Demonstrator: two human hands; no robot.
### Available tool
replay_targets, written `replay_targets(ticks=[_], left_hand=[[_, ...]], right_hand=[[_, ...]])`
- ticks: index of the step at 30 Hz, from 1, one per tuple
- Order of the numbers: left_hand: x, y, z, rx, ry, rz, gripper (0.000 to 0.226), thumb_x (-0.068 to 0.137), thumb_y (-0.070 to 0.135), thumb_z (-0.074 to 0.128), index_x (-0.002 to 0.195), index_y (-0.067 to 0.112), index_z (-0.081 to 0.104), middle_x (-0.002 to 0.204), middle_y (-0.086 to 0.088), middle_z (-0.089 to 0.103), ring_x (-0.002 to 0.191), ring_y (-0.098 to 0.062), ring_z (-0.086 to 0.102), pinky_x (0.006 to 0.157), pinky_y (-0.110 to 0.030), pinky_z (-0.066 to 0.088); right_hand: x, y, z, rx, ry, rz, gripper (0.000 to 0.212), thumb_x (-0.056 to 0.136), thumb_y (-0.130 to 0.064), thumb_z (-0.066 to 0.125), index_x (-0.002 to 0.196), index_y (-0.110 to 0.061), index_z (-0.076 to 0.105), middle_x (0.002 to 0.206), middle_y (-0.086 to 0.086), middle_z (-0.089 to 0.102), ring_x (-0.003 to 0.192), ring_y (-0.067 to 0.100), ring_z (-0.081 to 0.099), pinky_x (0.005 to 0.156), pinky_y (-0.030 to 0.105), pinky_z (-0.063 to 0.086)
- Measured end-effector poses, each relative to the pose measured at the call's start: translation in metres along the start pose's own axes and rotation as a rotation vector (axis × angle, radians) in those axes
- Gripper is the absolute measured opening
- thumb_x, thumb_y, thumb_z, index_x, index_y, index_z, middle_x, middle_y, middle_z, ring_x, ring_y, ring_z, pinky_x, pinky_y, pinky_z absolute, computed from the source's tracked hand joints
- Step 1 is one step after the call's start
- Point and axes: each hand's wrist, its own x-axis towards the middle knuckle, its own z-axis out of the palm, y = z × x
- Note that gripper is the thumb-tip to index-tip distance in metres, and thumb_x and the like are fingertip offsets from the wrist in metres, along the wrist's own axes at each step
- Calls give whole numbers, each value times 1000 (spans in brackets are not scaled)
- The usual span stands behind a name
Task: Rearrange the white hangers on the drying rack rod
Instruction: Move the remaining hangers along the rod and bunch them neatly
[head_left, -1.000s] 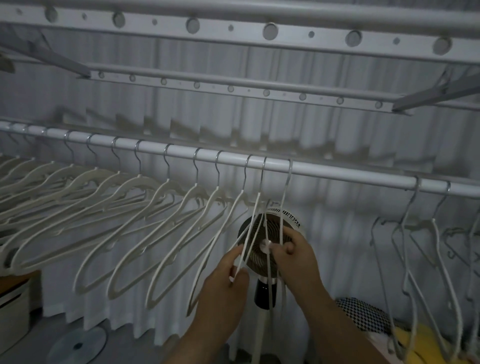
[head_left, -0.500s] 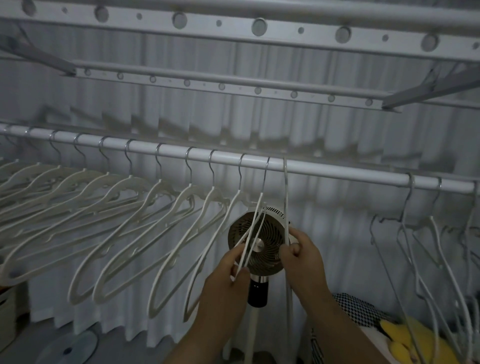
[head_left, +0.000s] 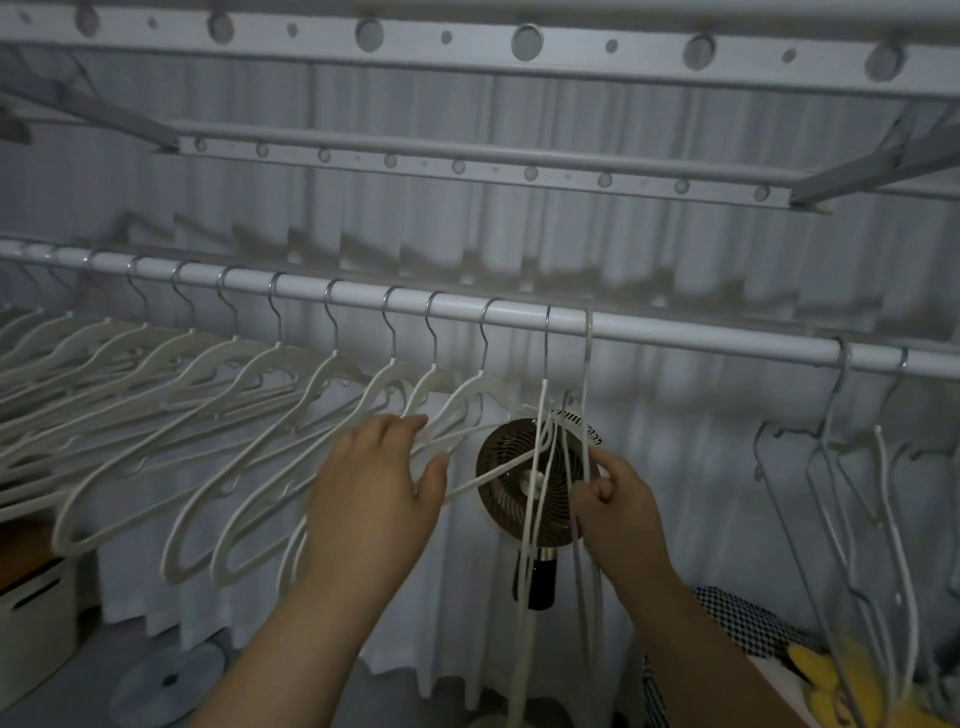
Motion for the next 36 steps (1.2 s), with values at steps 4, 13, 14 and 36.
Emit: replay_targets(ticks=[4,13,14,36], left_hand=[[14,-13,21,236,-201,-30,52,91,40,42,138,20,31,137,-1,46,125,-22,41,98,-31,34],[39,-23,30,304,-75,103,36,83,27,61,115,11,60,111,-10,62,103,-32,57,83,-40,43],[42,-26,32,340,-117,85,39,89,33,51,124,16,51,120,-5,58,111,-28,52,89,-37,39],[38,-24,43,429,-307,-6,23,94,11,36,106,13,56,104,-7,66,97,-24,62,67,-28,38]], right_hand=[[1,-2,4,-25,6,-20,31,85,2,47,109,-14,58,40,-10,46,40,-5,46,42,3,37],[1,-6,7,-32,0,-34,29,86,2,47,98,-21,59,46,-5,32,36,2,37,38,6,29],[1,-6,7,-34,-1,-36,29,86,2,47,96,-22,59,46,-5,31,36,2,37,38,6,29],[-2,-4,1,-28,18,16,27,87,-3,50,110,-14,59,31,-11,38,31,4,37,39,13,31]])
